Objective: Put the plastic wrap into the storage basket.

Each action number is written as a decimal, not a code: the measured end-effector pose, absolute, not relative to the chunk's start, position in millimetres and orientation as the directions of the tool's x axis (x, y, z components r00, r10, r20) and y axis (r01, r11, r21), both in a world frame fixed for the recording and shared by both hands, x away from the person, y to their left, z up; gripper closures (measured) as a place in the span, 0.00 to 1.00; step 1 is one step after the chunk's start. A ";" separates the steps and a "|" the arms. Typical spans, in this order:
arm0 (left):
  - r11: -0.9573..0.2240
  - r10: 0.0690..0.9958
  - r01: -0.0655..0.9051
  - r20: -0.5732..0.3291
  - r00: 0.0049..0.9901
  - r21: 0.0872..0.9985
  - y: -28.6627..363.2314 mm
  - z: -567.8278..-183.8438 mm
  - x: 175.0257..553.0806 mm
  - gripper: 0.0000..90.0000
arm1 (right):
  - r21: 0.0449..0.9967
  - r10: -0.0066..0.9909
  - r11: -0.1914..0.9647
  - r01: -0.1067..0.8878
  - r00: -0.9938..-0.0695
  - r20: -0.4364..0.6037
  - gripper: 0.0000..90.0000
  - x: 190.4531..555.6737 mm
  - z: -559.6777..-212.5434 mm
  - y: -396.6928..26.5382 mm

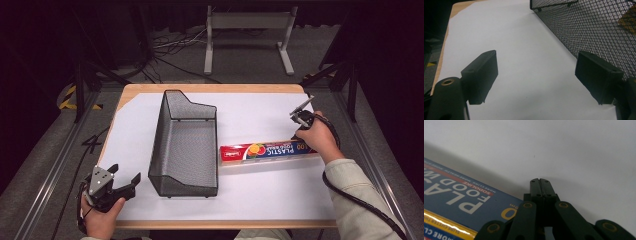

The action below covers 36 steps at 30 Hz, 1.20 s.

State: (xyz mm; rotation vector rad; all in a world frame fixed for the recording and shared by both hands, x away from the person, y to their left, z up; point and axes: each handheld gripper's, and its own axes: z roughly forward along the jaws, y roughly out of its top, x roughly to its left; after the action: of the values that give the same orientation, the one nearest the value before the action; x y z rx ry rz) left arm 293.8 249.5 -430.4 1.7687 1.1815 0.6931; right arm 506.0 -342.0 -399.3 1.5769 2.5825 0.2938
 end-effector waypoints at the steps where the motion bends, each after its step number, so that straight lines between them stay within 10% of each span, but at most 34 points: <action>1: -0.163 0.920 0.434 -0.022 0.391 0.886 249.5 -430.1 295.0 0.21 | 0.209 0.889 0.445 0.871 -0.457 0.015 1.00 502.6 -399.3 -342.7; 23: -0.122 0.919 0.447 -0.069 0.388 0.886 247.3 -430.7 311.8 0.21 | 0.144 0.853 0.482 0.864 -0.500 0.149 1.00 415.7 -399.0 -356.9; 33: -0.116 0.920 0.447 -0.073 0.384 0.887 248.0 -430.8 311.4 0.21 | 0.378 0.831 0.477 0.793 -0.548 0.101 0.69 414.6 -378.2 -359.3; 36: -0.115 0.921 0.445 -0.073 0.383 0.888 248.6 -430.6 311.4 0.21 | 0.481 0.809 0.473 0.738 -0.580 0.093 0.47 411.8 -368.8 -355.3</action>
State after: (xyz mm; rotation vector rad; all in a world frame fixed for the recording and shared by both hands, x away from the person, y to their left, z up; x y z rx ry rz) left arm 311.4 248.6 -430.6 1.7261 1.2086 0.6514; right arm 411.8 -355.3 -368.8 1.3583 2.5673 0.7270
